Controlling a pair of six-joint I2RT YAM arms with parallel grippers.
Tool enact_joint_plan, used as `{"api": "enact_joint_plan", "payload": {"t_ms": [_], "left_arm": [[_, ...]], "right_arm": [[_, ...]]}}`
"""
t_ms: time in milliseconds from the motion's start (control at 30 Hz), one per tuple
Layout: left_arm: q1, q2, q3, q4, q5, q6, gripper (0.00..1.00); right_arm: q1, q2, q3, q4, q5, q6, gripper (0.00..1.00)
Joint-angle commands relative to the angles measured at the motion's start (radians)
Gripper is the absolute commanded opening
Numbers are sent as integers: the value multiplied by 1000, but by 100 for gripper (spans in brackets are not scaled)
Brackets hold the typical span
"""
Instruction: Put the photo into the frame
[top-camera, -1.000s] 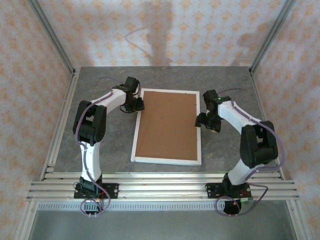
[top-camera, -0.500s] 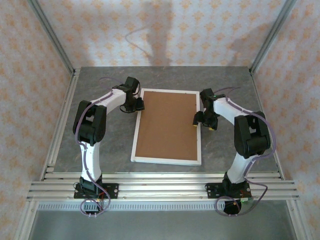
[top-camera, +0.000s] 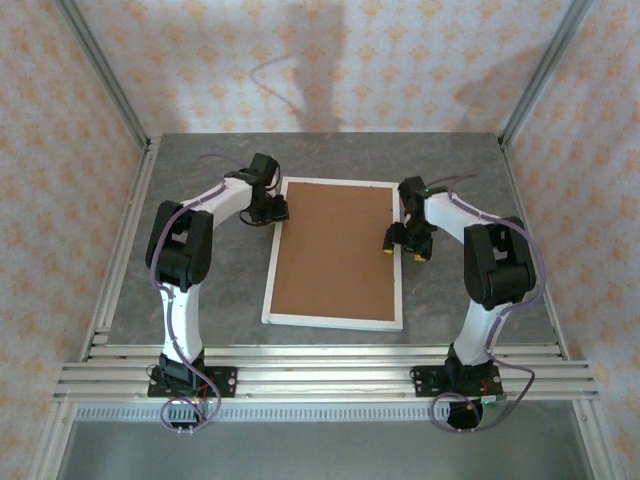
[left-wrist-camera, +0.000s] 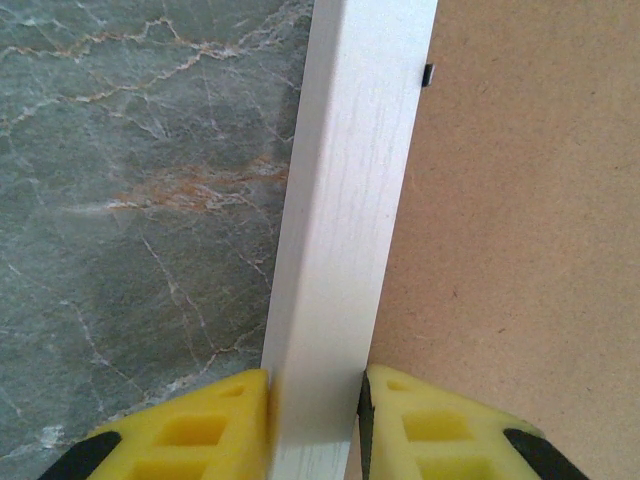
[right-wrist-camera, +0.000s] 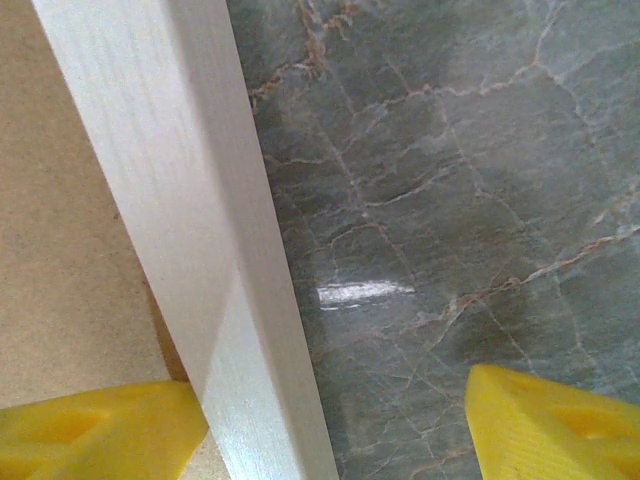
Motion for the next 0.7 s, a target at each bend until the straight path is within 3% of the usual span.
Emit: {"api": "enact_joint_plan", "payload": {"t_ms": [0,333,667], "left_arm": [[0,-5,-38,-60,-38,-5,27],[0,-6,-39,-54,-38,-6,27],[0,-2,-32,-59,-40,-3,27]], "right_arm": [[3,76,-22,-10,41,-10,74],[1,-153,-24,-91,58,-1,75],[3,-283,-191,-101,34,38,75]]}}
